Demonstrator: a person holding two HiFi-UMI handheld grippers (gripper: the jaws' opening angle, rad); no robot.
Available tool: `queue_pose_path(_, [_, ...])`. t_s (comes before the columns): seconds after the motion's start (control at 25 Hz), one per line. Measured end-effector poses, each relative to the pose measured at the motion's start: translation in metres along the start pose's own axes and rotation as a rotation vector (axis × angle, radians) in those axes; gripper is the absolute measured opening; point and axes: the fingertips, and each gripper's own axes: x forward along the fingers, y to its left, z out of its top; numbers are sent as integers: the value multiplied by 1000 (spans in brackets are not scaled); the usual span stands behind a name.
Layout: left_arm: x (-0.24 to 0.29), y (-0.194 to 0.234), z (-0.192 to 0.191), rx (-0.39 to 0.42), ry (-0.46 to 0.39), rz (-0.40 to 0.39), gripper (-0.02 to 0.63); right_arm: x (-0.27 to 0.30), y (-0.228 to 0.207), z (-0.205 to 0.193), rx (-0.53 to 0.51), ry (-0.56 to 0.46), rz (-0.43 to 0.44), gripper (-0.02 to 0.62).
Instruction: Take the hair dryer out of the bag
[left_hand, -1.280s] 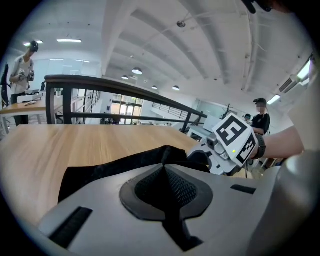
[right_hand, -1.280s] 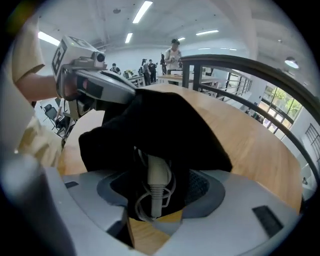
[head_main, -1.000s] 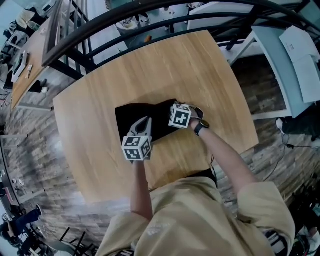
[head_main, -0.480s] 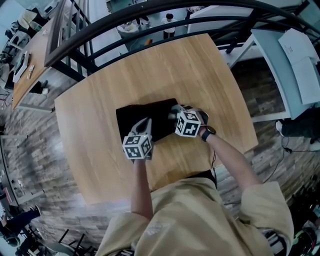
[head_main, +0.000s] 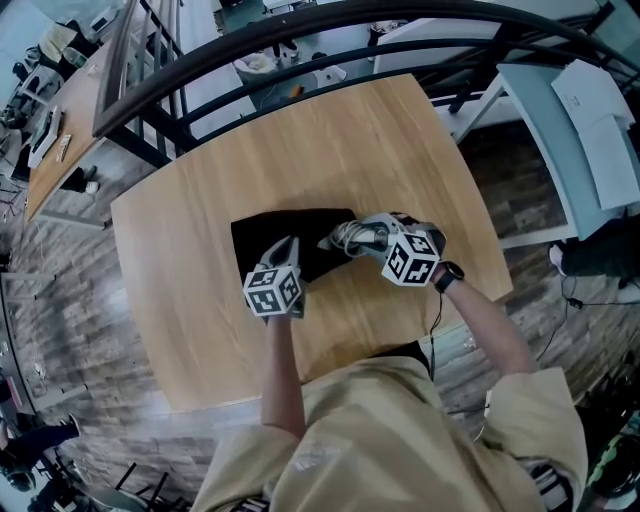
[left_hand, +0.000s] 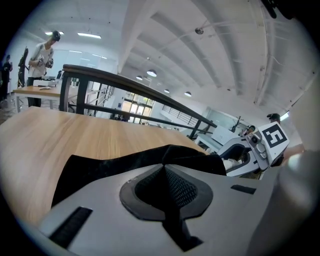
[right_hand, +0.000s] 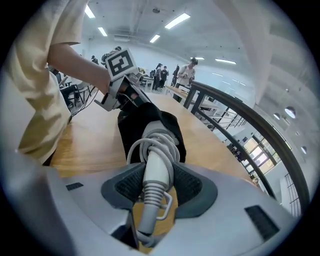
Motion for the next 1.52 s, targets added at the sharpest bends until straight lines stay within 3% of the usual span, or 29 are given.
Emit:
queue_pose_path(0.52, [10,-8,-2,-7,-3,21,18,-90,-22,-33,104,-24,-159,172])
queue_pose_path(0.92, [27,-15,-15,16,38,20,18,-109,-42,-105,527,-111,-376,172])
queue_pose_path(1.16, [40,-19,-26,43,75,13,18,-85,-38,-155,778,-69,-520,172])
queue_pose_path(1.52, [53,-25,-39,42,112,31,18,-49,-20,-185,1050,-67,-618,172])
